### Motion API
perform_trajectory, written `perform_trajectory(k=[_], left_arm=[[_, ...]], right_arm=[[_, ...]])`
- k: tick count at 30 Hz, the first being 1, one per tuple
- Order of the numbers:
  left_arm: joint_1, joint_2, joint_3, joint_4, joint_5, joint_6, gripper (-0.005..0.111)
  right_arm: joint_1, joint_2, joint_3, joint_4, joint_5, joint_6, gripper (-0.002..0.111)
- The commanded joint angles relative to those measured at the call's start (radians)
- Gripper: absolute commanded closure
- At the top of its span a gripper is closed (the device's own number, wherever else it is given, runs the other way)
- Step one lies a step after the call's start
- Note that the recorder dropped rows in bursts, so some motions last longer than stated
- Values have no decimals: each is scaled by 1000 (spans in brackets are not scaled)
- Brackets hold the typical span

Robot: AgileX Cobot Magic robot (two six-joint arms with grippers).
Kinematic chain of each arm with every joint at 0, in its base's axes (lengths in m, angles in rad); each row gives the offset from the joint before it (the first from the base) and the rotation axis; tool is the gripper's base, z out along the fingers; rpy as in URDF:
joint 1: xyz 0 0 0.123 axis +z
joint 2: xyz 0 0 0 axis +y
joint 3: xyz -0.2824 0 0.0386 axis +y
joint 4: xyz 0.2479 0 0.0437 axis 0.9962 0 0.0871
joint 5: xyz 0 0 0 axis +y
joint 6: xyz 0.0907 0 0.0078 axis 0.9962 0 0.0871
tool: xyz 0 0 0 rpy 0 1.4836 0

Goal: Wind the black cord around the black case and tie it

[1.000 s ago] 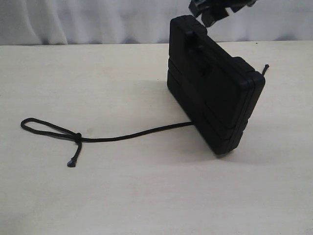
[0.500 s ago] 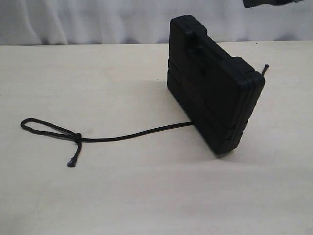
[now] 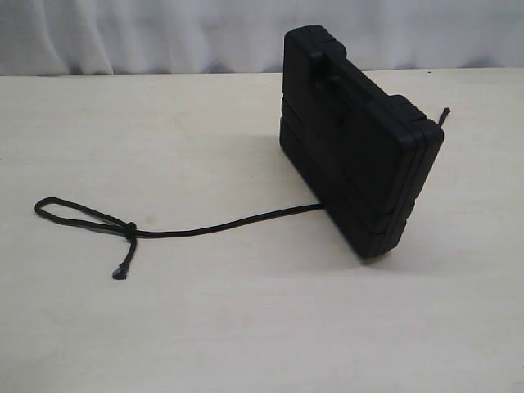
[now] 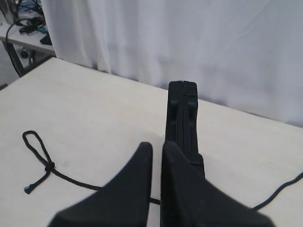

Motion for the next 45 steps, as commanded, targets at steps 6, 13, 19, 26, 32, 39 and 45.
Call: perform_trajectory(k=[6,13,19,26,32,39,45], left_arm=[[2,-3,1,-122,-751,-135,107],[0,19,-88,33,-751,-696,107],[-2,379,-451,294,-235,-872,107],[-28,828,-741,200,159,-573,107],[-47,1200,-952,-81,451,-248,107],[-47,1452,-1017,-43,575,-174,88],[-47,1608,-1017,-44,570,-174,65]], right_arm=[[-3,-61,52,28,0,8,101],[-3,-61,52,35,0,8,101],[-3,-61,52,42,0,8,101],[-3,-61,52,49,9,2,101],[-3,-61,52,49,20,2,101],[-3,-61,52,49,26,2,101],[-3,-61,52,49,51,0,101]])
